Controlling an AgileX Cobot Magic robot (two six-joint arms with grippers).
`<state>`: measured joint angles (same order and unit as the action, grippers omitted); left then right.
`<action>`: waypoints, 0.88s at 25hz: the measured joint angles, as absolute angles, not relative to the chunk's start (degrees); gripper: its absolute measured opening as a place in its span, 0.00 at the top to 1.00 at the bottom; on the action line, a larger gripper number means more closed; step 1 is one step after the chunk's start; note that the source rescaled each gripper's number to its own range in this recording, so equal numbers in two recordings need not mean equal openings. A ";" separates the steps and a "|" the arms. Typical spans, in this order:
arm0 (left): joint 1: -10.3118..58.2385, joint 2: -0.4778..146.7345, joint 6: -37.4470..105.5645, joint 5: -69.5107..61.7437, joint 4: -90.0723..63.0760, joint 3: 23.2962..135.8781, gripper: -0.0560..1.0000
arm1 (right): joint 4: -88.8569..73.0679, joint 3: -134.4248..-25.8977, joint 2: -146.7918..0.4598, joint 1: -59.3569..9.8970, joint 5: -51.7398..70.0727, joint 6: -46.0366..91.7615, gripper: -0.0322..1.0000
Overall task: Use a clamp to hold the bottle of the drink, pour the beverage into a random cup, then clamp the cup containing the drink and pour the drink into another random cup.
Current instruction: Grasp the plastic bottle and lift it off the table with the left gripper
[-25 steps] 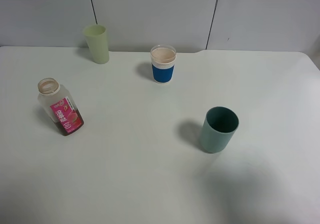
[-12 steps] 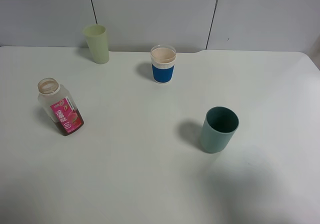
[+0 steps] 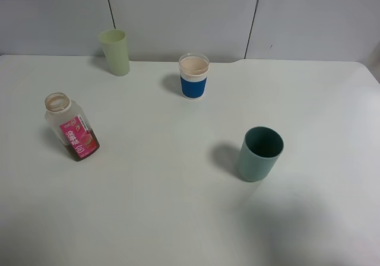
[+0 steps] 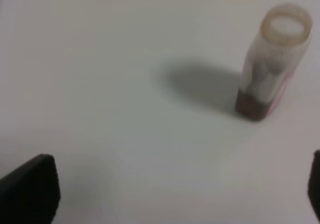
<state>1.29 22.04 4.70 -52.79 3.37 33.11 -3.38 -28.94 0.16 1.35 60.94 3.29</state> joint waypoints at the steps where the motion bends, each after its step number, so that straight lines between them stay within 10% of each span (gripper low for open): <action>1: 1.29 24.05 5.75 -52.51 3.37 33.11 0.00 | -3.38 -28.94 0.16 1.35 60.94 3.29 0.35; 22: 5.56 53.56 15.98 -44.68 3.55 33.11 0.00 | -3.38 -28.94 0.16 1.35 60.94 3.29 0.35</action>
